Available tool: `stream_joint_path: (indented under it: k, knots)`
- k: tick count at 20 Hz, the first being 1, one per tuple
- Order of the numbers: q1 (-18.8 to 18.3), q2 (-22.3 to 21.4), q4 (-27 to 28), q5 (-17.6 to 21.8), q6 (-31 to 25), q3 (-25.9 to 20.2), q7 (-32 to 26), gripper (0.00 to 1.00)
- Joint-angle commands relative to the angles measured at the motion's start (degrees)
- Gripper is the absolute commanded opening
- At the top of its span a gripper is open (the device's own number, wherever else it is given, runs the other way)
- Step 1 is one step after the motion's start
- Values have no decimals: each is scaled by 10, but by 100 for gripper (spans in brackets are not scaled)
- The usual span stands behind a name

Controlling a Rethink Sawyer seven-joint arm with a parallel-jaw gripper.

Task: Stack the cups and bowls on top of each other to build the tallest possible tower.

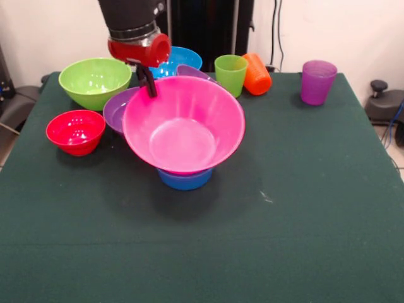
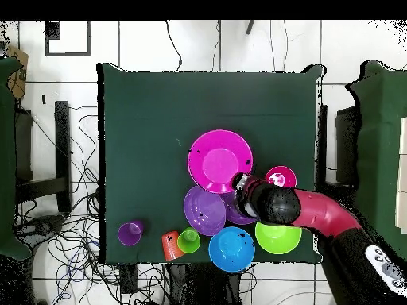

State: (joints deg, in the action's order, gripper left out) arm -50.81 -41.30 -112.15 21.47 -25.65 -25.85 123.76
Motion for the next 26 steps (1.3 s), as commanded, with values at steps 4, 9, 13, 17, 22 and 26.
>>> stream_joint_path:
  k: [4,9,13,17,22,26]
  knots:
    - [-13,3,-55,16,-104,-42,-82,0]
    - [0,48,-19,50,-52,-26,-64,0]
    - [4,85,-2,61,3,-33,-56,0]
    - [13,98,-1,74,82,-35,-30,0]
    - [40,77,0,92,123,2,-3,0]
    - [39,89,16,95,122,10,-13,0]
